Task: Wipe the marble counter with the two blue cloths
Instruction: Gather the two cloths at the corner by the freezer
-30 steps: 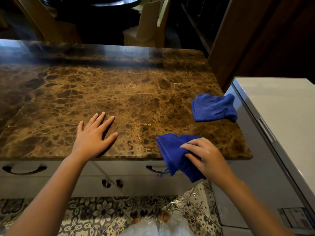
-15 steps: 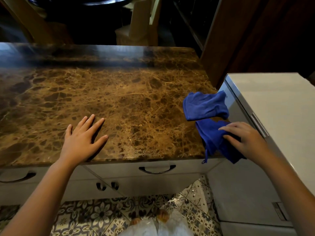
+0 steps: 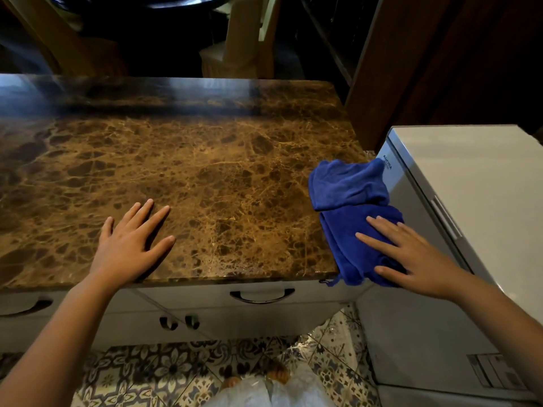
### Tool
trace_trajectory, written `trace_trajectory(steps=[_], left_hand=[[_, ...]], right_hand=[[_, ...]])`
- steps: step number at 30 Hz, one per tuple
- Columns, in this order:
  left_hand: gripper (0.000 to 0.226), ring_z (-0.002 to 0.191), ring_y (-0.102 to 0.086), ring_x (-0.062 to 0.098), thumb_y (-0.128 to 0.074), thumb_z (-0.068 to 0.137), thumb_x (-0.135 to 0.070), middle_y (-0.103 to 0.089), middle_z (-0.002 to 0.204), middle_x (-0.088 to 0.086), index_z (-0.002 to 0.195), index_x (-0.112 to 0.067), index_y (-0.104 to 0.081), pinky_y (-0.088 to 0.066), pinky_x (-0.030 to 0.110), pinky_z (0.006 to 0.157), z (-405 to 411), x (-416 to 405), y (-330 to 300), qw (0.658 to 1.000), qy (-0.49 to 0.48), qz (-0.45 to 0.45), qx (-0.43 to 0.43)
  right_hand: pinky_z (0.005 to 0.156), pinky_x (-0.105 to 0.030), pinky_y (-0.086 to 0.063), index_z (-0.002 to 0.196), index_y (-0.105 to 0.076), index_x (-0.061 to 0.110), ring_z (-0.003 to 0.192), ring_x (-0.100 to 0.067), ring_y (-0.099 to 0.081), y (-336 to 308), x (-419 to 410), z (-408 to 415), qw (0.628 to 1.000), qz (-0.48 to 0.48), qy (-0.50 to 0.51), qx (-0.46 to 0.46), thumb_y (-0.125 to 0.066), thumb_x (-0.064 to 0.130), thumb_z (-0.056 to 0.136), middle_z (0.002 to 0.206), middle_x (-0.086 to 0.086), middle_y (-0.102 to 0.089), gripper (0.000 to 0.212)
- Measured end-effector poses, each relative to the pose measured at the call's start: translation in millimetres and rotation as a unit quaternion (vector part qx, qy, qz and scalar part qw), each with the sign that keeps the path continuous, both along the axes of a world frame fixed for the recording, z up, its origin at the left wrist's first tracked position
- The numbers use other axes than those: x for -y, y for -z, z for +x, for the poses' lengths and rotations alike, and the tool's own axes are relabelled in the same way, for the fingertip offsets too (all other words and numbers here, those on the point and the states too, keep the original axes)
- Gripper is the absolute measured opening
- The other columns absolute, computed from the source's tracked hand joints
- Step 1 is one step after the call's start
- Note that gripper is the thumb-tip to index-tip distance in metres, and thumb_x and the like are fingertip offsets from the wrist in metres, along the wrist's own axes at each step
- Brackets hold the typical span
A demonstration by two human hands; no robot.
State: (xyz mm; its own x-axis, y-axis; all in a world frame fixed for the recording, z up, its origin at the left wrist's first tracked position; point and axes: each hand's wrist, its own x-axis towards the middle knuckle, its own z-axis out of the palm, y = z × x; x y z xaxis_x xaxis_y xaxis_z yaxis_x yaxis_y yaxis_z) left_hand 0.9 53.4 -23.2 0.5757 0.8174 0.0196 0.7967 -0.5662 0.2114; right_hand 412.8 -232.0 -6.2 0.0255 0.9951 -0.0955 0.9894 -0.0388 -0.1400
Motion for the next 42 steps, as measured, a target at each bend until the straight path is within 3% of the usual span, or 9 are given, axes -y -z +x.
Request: trace_trajectory(steps=[7, 10, 17, 21, 24, 27, 31, 37, 42], left_hand=[[0.08, 0.143, -0.01, 0.022, -0.027, 0.071, -0.072, -0.018, 0.155, 0.004, 0.142, -0.035, -0.024, -0.005, 0.057, 0.112, 8.6, -2.3, -8.5, 0.999, -0.011, -0.038, 0.015], [0.078, 0.141, -0.016, 0.024, -0.031, 0.074, -0.068, -0.022, 0.154, 0.007, 0.142, -0.032, -0.025, -0.007, 0.056, 0.113, 34.2, 9.1, -21.6, 0.998, 0.028, -0.026, 0.054], [0.062, 0.138, -0.022, 0.017, -0.029, 0.083, -0.054, -0.03, 0.151, 0.005, 0.139, -0.027, -0.033, -0.018, 0.047, 0.114, 157.9, 44.3, -58.6, 0.971, 0.21, 0.007, 0.114], [0.049, 0.134, -0.035, 0.029, -0.038, 0.09, -0.038, -0.038, 0.145, 0.016, 0.135, -0.019, -0.043, -0.03, 0.041, 0.108, 247.6, 49.1, -54.2, 0.94, 0.327, 0.039, 0.084], [0.051, 0.14, -0.021, 0.026, -0.045, 0.093, -0.028, -0.022, 0.154, 0.011, 0.142, -0.028, -0.029, -0.025, 0.043, 0.113, 302.6, 44.1, -46.8, 0.928, 0.374, -0.005, 0.005], [0.057, 0.143, -0.006, 0.026, -0.04, 0.094, -0.032, -0.005, 0.158, 0.007, 0.145, -0.036, -0.014, -0.016, 0.049, 0.114, 333.5, 39.6, -41.3, 0.905, 0.4, -0.034, -0.142], [0.06, 0.143, 0.002, 0.025, -0.041, 0.093, -0.041, 0.003, 0.158, 0.002, 0.143, -0.043, -0.008, -0.01, 0.054, 0.113, 347.5, 31.3, -41.6, 0.892, 0.407, -0.054, -0.191], [0.055, 0.135, -0.026, 0.025, -0.052, 0.088, -0.04, -0.03, 0.15, 0.004, 0.139, -0.034, -0.033, -0.03, 0.043, 0.108, 348.3, 34.0, -50.6, 0.899, 0.42, -0.011, -0.126], [0.037, 0.117, -0.048, 0.024, -0.055, 0.087, -0.031, -0.056, 0.127, 0.006, 0.123, -0.022, -0.057, -0.048, 0.042, 0.088, 337.8, 43.7, -47.5, 0.909, 0.412, 0.051, -0.026]], right_hand=[[0.111, -0.047, -0.013, 0.138, -0.029, 0.04, 0.137, -0.017, -0.02, -9.9, -10.0, -19.4, 0.994, 0.087, 0.053, -0.041, -0.017, 0.065, 0.088, 0.149, 0.0, -0.03, 0.057], [0.111, -0.05, -0.008, 0.14, -0.031, 0.033, 0.139, -0.016, -0.013, -7.0, -20.6, -32.4, 0.991, 0.119, 0.053, -0.024, -0.018, 0.062, 0.089, 0.149, 0.002, -0.025, 0.059], [0.109, -0.046, -0.001, 0.141, -0.022, 0.037, 0.139, -0.015, -0.005, 11.4, -29.1, -34.7, 0.994, 0.077, 0.072, -0.015, -0.013, 0.064, 0.089, 0.153, -0.001, -0.02, 0.06], [0.109, -0.047, 0.0, 0.142, -0.022, 0.037, 0.14, -0.017, -0.006, 9.9, -28.6, -33.9, 0.994, 0.081, 0.068, -0.021, -0.014, 0.064, 0.089, 0.153, -0.001, -0.019, 0.06], [0.109, -0.047, -0.002, 0.142, -0.022, 0.036, 0.14, -0.019, -0.01, 10.0, -29.0, -33.1, 0.994, 0.078, 0.069, -0.02, -0.015, 0.063, 0.09, 0.152, -0.003, -0.023, 0.059], [0.108, -0.048, 0.0, 0.142, -0.023, 0.036, 0.14, -0.021, -0.012, 9.3, -29.6, -32.9, 0.994, 0.077, 0.071, -0.029, -0.016, 0.063, 0.089, 0.152, -0.004, -0.025, 0.06], [0.108, -0.049, 0.001, 0.142, -0.021, 0.037, 0.14, -0.021, -0.01, 8.9, -29.2, -33.9, 0.994, 0.076, 0.074, -0.038, -0.016, 0.063, 0.089, 0.152, -0.003, -0.024, 0.059], [0.108, -0.048, 0.004, 0.142, -0.02, 0.038, 0.14, -0.019, -0.005, 7.6, -29.6, -32.6, 0.993, 0.079, 0.074, -0.047, -0.017, 0.063, 0.089, 0.153, -0.002, -0.02, 0.058], [0.108, -0.048, 0.002, 0.142, -0.021, 0.039, 0.14, -0.018, -0.007, 7.3, -28.9, -31.6, 0.993, 0.08, 0.075, -0.045, -0.017, 0.063, 0.089, 0.153, 0.0, -0.02, 0.058]])
